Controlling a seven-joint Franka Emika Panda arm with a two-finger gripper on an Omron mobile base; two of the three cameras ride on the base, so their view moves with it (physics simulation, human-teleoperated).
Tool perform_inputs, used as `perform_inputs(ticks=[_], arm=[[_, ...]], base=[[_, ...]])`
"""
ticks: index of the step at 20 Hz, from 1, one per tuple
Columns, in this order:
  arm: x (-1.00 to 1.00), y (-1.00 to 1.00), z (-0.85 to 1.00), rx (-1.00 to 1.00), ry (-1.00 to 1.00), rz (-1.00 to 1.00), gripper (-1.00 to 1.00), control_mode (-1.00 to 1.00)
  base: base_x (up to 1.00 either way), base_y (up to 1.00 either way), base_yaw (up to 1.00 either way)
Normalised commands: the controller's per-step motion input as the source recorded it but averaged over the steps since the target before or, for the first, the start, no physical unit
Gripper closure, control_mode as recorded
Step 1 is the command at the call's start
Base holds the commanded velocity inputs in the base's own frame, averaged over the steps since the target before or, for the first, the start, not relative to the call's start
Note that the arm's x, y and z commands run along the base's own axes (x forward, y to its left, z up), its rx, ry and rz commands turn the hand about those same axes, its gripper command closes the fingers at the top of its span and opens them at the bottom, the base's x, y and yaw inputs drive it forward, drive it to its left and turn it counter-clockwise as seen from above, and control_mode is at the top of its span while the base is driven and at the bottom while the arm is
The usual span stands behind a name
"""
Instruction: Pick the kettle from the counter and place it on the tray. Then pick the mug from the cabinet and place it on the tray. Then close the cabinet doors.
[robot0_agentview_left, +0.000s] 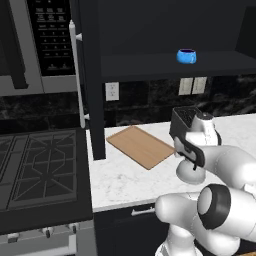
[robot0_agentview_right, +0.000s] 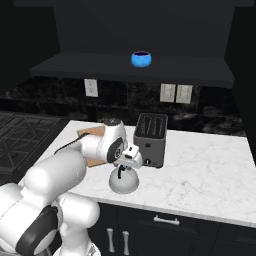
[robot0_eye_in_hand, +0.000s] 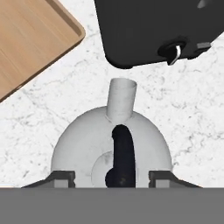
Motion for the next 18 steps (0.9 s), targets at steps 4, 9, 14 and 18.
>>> perform_inputs(ticks=[4, 9, 14, 18], arm=[[-0.15, 0.01, -0.05, 0.0, -0.03, 0.0, 1.0, -1.0], [-0.16, 0.13, 0.02, 0.0, 0.0, 0.02, 1.0, -1.0], [-0.13, 0.49, 0.47, 0.0, -0.01, 0.12, 1.0, -1.0], [0.07, 0.66, 0.52, -0.01, -0.13, 0.16, 1.0, -1.0]], base=[[0.0, 0.0, 0.0], [0.0, 0.0, 0.0], [0.0, 0.0, 0.0], [0.0, 0.0, 0.0]])
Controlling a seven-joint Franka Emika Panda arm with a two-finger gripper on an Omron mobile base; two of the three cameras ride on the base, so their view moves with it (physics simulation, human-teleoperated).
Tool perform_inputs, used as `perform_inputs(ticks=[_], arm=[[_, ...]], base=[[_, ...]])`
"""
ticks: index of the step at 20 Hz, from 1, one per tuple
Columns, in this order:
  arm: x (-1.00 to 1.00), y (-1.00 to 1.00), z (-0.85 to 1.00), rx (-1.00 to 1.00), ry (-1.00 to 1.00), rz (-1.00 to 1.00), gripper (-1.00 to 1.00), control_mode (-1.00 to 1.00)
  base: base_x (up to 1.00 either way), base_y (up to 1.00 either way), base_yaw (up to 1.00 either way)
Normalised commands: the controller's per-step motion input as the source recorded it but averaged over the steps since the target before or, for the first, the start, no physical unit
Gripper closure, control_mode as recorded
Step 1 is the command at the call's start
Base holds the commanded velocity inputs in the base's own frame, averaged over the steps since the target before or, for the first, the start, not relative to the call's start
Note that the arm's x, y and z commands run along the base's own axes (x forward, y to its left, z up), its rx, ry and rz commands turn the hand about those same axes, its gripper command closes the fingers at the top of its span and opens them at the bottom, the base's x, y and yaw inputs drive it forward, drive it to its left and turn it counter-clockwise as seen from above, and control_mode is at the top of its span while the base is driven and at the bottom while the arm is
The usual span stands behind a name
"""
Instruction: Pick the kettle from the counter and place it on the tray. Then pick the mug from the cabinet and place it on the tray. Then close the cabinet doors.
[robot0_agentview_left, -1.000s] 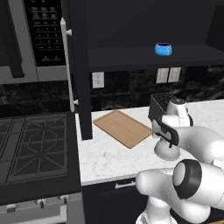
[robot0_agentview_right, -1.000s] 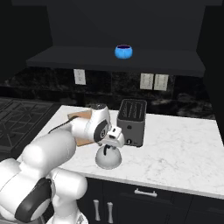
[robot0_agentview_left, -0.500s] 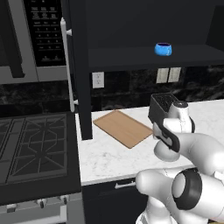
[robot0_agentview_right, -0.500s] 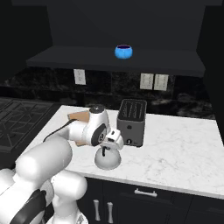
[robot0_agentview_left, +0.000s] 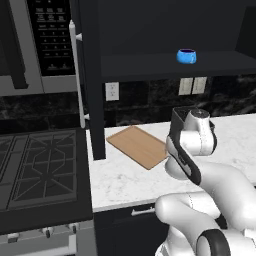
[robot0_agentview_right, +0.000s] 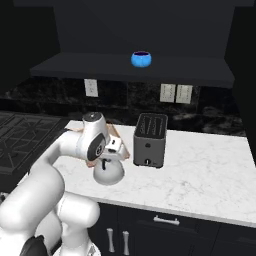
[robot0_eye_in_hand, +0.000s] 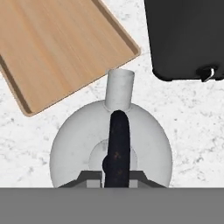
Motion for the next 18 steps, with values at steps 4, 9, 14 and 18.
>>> perform_inputs(ticks=[4, 9, 14, 18], arm=[[0.56, 0.57, 0.25, 0.0, -0.2, 0.18, 1.0, -1.0], [0.73, 0.51, 0.15, 0.0, -0.27, 0.17, 1.0, -1.0], [0.8, 0.38, 0.18, 0.0, -0.07, 0.16, 1.0, -1.0], [0.8, 0.37, 0.07, 0.0, -0.06, 0.1, 1.0, -1.0]], base=[[0.0, 0.0, 0.0], [0.0, 0.0, 0.0], [0.0, 0.0, 0.0], [0.0, 0.0, 0.0]])
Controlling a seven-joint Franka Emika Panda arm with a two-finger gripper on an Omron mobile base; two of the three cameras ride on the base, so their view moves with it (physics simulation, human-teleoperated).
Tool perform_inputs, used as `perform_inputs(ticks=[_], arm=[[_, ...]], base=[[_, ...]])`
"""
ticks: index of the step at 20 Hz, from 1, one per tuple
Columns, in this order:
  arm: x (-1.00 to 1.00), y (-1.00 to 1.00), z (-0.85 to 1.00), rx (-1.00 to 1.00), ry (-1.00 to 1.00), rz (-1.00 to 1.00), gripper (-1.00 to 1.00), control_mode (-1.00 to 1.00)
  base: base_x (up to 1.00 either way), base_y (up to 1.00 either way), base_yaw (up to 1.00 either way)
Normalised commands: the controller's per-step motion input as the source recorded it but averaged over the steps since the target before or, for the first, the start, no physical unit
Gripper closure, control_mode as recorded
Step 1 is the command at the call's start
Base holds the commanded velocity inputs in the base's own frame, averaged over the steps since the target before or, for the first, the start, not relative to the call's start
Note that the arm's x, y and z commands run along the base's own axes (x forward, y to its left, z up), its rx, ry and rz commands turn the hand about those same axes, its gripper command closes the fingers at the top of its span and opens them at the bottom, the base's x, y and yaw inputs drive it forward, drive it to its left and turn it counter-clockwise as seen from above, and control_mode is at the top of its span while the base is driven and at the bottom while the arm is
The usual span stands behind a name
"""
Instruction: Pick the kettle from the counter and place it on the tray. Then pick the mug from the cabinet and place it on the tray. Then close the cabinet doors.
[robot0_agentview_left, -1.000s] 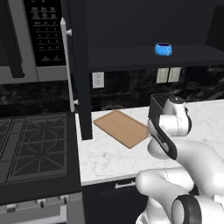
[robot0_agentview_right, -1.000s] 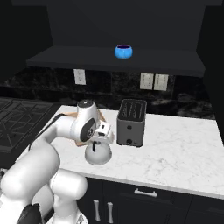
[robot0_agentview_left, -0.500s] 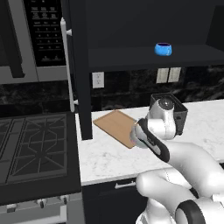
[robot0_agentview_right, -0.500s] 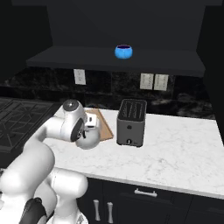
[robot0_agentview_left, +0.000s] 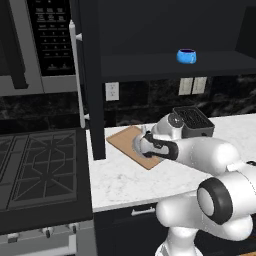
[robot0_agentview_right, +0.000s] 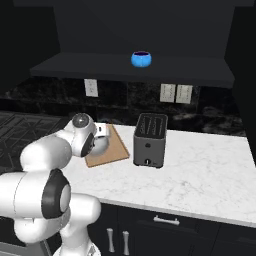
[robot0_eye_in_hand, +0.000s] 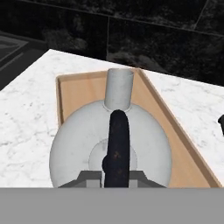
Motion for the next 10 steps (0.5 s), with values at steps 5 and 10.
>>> perform_inputs(ticks=[5, 10], arm=[[0.8, 0.26, 0.0, 0.0, -0.01, 0.03, 1.0, -1.0], [0.61, 0.15, -0.12, -0.04, 0.0, 0.0, 1.0, -1.0]], base=[[0.0, 0.0, 0.0], [0.0, 0.0, 0.0]])
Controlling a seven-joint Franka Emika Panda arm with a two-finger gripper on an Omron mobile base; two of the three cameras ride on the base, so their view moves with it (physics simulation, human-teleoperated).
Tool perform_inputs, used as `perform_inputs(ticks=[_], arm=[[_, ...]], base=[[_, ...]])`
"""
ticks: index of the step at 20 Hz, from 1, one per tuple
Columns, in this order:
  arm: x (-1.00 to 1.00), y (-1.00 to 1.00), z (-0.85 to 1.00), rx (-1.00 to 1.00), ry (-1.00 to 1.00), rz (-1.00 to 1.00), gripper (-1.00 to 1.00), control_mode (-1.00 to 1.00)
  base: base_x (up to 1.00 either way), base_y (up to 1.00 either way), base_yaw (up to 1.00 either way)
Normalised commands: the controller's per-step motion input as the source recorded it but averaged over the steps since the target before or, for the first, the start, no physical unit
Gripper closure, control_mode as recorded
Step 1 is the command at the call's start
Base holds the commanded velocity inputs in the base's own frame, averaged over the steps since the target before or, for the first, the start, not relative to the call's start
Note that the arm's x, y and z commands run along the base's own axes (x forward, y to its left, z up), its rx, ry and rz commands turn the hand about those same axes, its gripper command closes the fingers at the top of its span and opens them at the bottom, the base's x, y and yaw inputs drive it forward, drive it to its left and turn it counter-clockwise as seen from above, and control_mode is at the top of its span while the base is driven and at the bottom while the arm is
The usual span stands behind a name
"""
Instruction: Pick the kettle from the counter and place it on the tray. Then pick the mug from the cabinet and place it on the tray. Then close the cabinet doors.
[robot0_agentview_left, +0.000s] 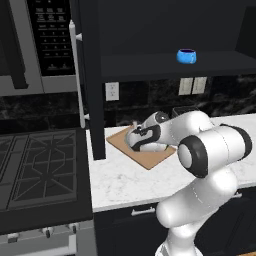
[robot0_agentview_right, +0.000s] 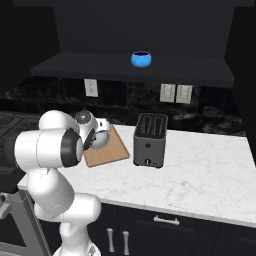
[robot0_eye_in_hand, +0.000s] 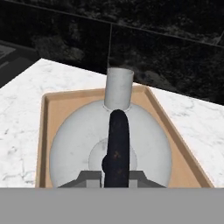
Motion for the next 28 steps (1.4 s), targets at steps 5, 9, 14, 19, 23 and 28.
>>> perform_inputs(ticks=[5, 9, 14, 19, 23, 28], arm=[[0.54, 0.02, -0.06, 0.0, 0.0, 0.0, 1.0, -1.0], [0.4, 0.07, 0.0, 0.0, -0.03, 0.0, 1.0, -1.0], [0.26, 0.05, -0.19, 0.0, 0.01, 0.0, 1.0, -1.0], [0.17, 0.0, -0.34, 0.0, 0.04, 0.0, 1.0, -1.0], [0.02, 0.09, -0.29, 0.0, 0.0, 0.0, -1.0, -1.0], [0.11, 0.1, -0.03, 0.0, 0.0, 0.0, -1.0, -1.0]], base=[[0.0, 0.0, 0.0], [0.0, 0.0, 0.0], [0.0, 0.0, 0.0], [0.0, 0.0, 0.0], [0.0, 0.0, 0.0], [0.0, 0.0, 0.0]])
